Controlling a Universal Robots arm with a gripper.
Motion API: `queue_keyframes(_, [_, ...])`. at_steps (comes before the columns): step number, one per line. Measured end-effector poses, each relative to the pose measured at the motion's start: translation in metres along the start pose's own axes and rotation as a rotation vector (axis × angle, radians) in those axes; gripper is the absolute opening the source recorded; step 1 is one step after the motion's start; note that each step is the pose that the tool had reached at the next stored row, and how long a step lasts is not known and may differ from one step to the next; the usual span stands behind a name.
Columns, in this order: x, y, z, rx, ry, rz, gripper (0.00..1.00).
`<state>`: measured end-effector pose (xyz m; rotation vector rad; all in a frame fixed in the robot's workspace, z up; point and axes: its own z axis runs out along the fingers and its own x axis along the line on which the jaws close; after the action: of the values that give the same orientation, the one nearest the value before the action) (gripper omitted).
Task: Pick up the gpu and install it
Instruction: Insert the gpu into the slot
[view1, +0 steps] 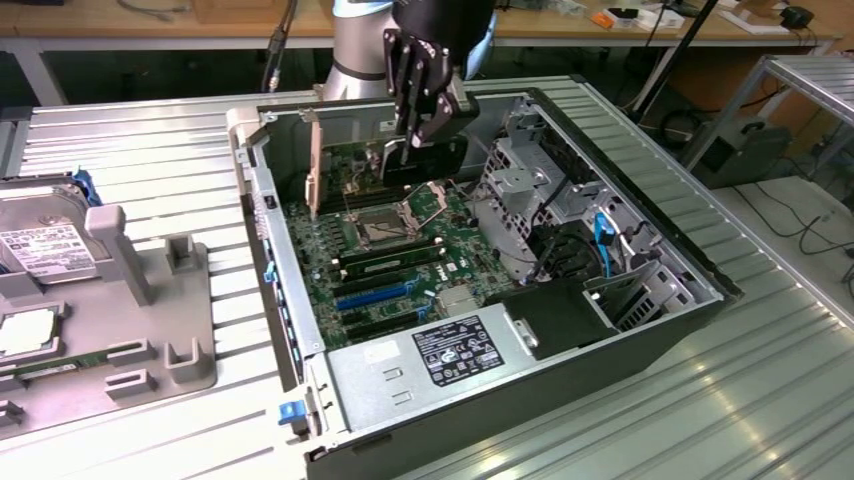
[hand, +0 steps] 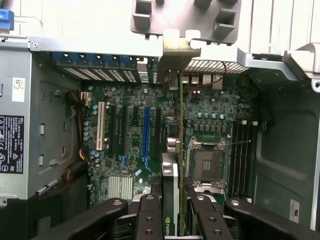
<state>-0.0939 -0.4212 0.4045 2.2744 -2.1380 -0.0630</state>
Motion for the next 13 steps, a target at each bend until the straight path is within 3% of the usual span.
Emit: queue_keyframes(13, [0.0002,-0.0002,0.0055,0.0013,0.0001,0.002,0.27])
